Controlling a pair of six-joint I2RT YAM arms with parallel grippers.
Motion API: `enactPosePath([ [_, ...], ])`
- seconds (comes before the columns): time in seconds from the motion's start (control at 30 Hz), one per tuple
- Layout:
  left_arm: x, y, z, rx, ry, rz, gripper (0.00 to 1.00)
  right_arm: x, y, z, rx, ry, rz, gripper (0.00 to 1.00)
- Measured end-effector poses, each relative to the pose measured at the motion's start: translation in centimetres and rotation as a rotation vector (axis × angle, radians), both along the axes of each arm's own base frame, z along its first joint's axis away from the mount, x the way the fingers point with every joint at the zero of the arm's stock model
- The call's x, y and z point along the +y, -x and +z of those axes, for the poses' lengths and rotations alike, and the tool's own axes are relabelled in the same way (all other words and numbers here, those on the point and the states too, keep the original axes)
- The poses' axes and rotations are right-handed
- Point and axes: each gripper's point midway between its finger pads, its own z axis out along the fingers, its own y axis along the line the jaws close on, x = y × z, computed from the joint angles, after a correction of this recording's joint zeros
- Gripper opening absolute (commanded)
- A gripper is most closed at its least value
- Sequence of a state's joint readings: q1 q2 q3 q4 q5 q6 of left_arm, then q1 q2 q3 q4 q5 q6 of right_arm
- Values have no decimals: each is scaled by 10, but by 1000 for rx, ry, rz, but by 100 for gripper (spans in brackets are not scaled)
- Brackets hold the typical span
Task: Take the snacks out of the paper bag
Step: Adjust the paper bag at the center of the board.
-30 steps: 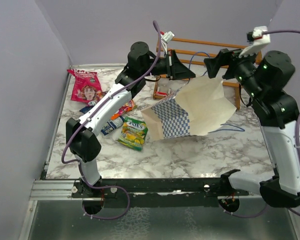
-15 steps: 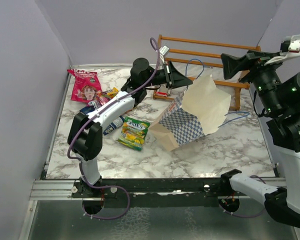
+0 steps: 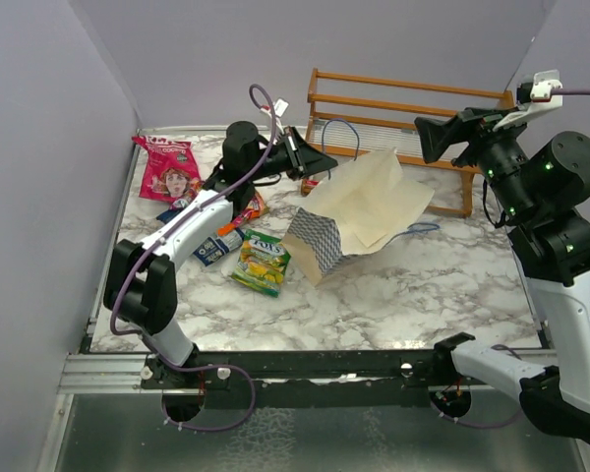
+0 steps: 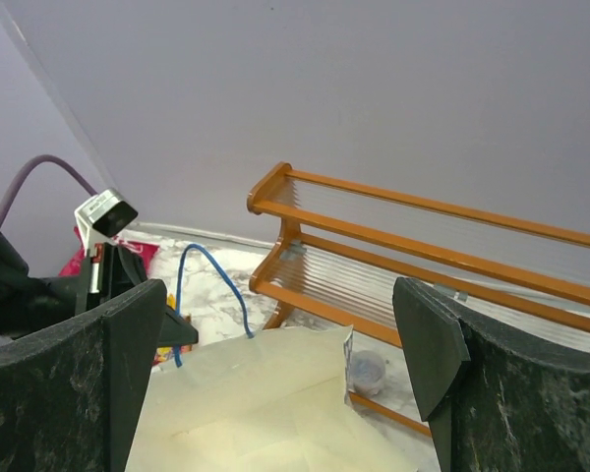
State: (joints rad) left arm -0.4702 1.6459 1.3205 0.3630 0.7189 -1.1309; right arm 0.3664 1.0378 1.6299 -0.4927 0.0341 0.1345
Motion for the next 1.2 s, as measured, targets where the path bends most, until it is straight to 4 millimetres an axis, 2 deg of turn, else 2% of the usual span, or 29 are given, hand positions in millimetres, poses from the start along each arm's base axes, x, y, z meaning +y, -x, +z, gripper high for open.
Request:
enactPosePath([
  [0.1, 6, -4, -7, -14, -38, 21, 8, 2, 1, 0, -1, 1, 13, 99],
  [0.27, 13, -10, -18, -16, -108, 45, 4, 4, 4, 2, -16, -2, 30, 99],
  [0.33, 14, -12, -15, -29, -121, 50, 1, 5, 5, 4, -24, -4, 33, 99],
  [0.5, 8, -7, -5, -52, -105, 31, 1, 5, 5, 7, -33, -6, 39, 99],
  [0.67, -31, 22, 12, -94, -96, -70, 0, 5, 8, 9, -39, -8, 40, 99],
  [0.77, -61, 53, 27, -127, -74, -155, 0, 2, 13, 13, -53, -13, 39, 99],
  [0.9, -92, 91, 54, -177, -33, -250, 0, -6, 34, 30, -115, -37, 34, 99],
  [1.0, -102, 110, 74, -213, 2, -288, 0, -14, 48, 42, -160, -55, 26, 99],
  [1.1, -103, 113, 82, -225, 27, -291, 0, -22, 65, 57, -216, -78, 17, 99],
  [1.2, -103, 113, 81, -199, 46, -296, 0, -25, 71, 63, -243, -89, 12, 99],
])
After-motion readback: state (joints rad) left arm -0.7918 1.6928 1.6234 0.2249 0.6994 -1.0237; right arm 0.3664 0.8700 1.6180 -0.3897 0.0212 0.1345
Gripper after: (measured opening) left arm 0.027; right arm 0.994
